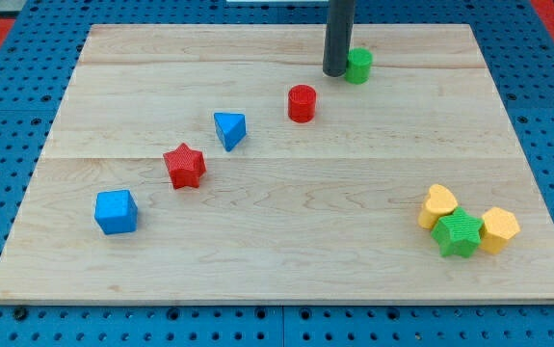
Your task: Push the yellow heart towards the red circle
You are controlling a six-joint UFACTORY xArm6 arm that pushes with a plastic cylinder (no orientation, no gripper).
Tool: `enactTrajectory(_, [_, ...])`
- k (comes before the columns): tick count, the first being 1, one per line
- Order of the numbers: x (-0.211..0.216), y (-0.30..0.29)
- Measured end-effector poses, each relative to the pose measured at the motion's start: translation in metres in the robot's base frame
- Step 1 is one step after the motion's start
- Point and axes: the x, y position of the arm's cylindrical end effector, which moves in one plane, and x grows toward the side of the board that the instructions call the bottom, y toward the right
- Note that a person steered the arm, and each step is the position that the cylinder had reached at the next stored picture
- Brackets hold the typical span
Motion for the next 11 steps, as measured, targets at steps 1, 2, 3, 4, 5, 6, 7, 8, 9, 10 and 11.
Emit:
enactTrajectory(1, [0.051, 0.014])
enactTrajectory(2, [0.106, 0.077])
enactTrajectory(3, [0.146, 0.166])
enactTrajectory(4, [0.218, 0.236])
enactTrajectory(5, [0.256, 0.215])
enactTrajectory(6, [0.261, 0.152])
enactTrajectory(7, [0.259, 0.095])
enactTrajectory(8, [0.255, 0.092])
enactTrajectory(9, [0.226, 0.092])
enactTrajectory(10, [0.189, 0.066])
enactTrajectory(11, [0.169, 0.031])
